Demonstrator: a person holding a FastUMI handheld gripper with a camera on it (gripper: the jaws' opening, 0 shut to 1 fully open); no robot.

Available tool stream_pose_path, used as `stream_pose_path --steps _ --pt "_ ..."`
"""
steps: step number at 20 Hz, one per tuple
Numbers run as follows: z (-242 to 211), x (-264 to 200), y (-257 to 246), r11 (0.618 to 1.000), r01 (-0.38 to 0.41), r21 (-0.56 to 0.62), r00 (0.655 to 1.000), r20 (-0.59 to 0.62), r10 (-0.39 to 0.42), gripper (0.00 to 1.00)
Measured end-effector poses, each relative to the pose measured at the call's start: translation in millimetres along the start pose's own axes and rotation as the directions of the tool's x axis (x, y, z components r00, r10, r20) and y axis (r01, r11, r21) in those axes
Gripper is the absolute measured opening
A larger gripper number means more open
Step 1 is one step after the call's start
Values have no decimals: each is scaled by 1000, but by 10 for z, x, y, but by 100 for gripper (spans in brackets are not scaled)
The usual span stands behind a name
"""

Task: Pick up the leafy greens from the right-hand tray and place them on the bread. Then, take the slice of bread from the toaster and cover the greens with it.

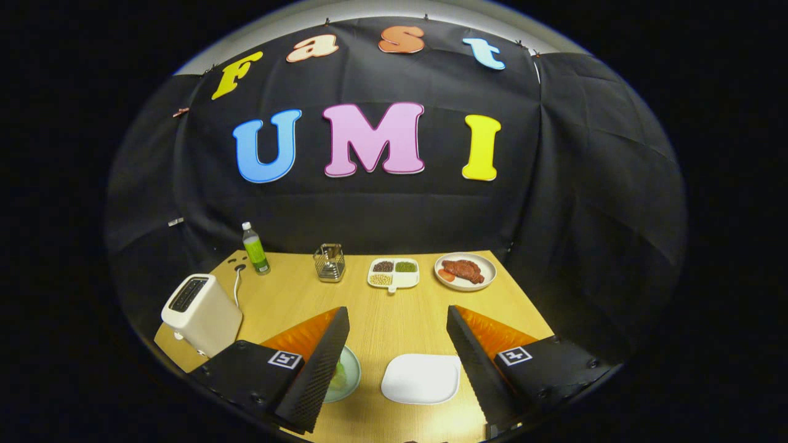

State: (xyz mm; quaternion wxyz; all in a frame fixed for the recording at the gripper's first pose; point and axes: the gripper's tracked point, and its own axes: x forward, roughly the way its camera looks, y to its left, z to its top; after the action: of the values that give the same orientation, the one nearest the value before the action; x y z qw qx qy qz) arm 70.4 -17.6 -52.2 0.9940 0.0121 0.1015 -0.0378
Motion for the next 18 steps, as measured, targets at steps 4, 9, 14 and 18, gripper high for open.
stream_pose_path --steps 4,9,14,18 --pt "356 -375 -109 1000 -10 -10 992 126 12 99" --pt "731 -841 -242 998 -41 -52 970 237 52 98" --pt "712 -1085 -335 993 -108 -41 964 239 114 98" --pt "651 -1060 -425 996 -78 -43 973 215 86 98"
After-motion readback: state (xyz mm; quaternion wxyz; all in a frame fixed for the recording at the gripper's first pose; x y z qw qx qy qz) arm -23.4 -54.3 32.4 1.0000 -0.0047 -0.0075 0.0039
